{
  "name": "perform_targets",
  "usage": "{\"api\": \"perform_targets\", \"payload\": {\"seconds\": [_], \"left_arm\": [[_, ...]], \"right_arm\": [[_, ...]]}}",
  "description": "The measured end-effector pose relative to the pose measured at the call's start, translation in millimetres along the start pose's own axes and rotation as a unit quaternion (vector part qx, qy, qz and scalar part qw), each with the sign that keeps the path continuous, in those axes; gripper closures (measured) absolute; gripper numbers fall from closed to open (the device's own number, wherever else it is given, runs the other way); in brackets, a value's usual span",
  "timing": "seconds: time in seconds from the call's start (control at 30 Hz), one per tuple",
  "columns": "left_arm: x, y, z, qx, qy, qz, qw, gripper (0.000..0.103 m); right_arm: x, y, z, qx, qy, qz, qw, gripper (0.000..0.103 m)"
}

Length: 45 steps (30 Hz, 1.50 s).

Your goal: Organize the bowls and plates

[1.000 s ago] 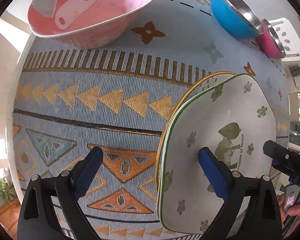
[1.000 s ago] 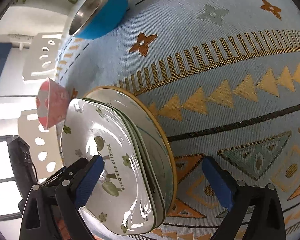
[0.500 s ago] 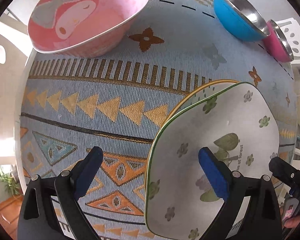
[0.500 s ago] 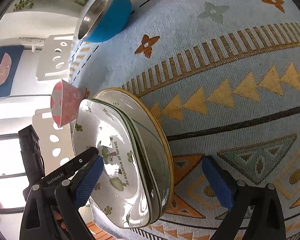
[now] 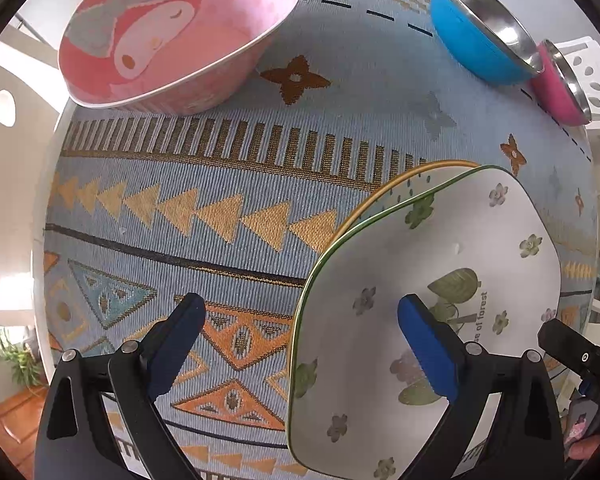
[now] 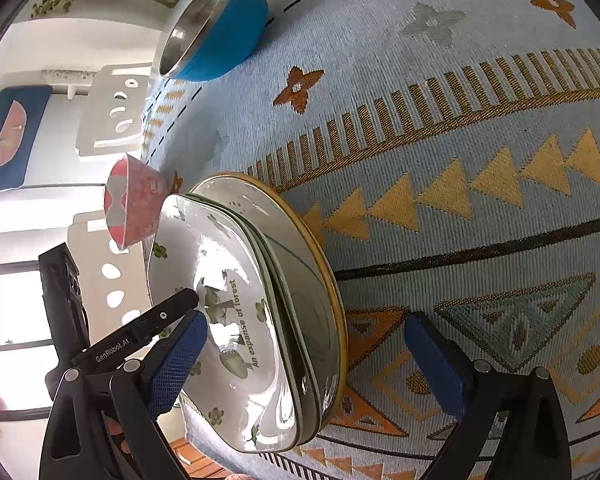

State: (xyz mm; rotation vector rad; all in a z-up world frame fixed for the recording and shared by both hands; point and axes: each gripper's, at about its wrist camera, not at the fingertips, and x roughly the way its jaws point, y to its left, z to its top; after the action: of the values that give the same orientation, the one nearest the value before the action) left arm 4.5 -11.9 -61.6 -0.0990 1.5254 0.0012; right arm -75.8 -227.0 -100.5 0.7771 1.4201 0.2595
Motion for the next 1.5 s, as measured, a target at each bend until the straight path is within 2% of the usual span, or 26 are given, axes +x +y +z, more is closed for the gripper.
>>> {"api": "perform_targets", "payload": {"seconds": [0.63,1.4,1.47,1.5], "left_arm": [[1.9,2.0,1.0,0.002,-0.001,-0.003,1.0,0.005],[1.2,0.3,6.3,0.005,0.004,0.003,1.0,0.005],[-2.3,-4.5,9.2,0.012,0.011,0.02,0.9997,0.013],[-5.3,-9.2,10.4,0.024,0.011,0.032,0.9991,0.017]], "right_arm": [[4.8,5.1,-1.7,-0.006,0.0,-0.006,1.0,0.003],[17.2,16.7,-1.2,-0.029,0.016,-0.034,0.999,0.003],[18.9,17.5,1.6,-0.019,0.028,-0.044,0.998,0.005],[19.1,16.5,4.6,-0.004,0.041,-0.054,0.998,0.011]]}}
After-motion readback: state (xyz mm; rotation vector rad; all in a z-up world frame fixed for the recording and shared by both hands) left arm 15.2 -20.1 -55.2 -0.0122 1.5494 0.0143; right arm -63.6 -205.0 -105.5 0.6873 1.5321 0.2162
